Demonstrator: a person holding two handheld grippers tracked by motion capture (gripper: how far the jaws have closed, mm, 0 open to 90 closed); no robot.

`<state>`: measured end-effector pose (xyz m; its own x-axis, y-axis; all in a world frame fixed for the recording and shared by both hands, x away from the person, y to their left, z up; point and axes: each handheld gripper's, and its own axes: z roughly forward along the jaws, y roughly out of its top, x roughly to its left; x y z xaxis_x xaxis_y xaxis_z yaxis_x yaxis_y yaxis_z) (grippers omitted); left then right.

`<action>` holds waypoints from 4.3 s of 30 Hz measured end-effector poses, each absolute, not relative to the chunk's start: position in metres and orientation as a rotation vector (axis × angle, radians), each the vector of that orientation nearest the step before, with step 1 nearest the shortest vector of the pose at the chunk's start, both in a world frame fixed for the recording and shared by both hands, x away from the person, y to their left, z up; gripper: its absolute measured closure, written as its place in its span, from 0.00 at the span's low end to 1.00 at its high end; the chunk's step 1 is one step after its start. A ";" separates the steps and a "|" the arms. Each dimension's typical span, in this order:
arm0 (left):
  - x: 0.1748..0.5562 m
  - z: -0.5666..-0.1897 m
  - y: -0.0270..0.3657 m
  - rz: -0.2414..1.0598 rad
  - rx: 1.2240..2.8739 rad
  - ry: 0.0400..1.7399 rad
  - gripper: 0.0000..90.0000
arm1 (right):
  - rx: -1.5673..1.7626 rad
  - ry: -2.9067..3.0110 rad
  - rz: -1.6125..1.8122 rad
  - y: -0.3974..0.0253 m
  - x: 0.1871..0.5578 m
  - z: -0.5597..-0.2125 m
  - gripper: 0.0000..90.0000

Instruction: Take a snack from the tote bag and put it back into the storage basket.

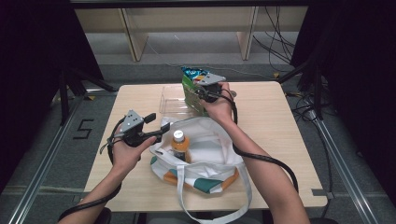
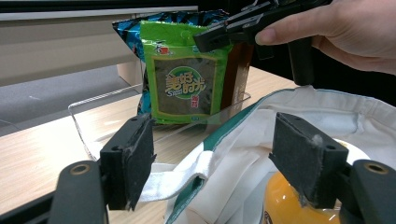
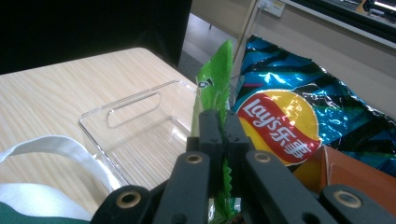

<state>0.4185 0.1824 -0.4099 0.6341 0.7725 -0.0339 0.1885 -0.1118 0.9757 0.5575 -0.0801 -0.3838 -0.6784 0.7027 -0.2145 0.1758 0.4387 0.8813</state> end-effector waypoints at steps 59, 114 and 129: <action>0.419 -0.410 0.182 0.600 1.646 0.804 0.32 | 0.752 2.241 1.008 -0.089 0.556 -0.394 0.89; 0.416 -0.409 0.184 0.602 1.632 0.805 0.33 | 0.918 2.148 1.334 -0.158 0.476 -0.365 0.53; 0.415 -0.409 0.184 0.584 1.614 0.813 0.32 | 0.973 2.115 1.347 -0.200 0.448 -0.378 0.51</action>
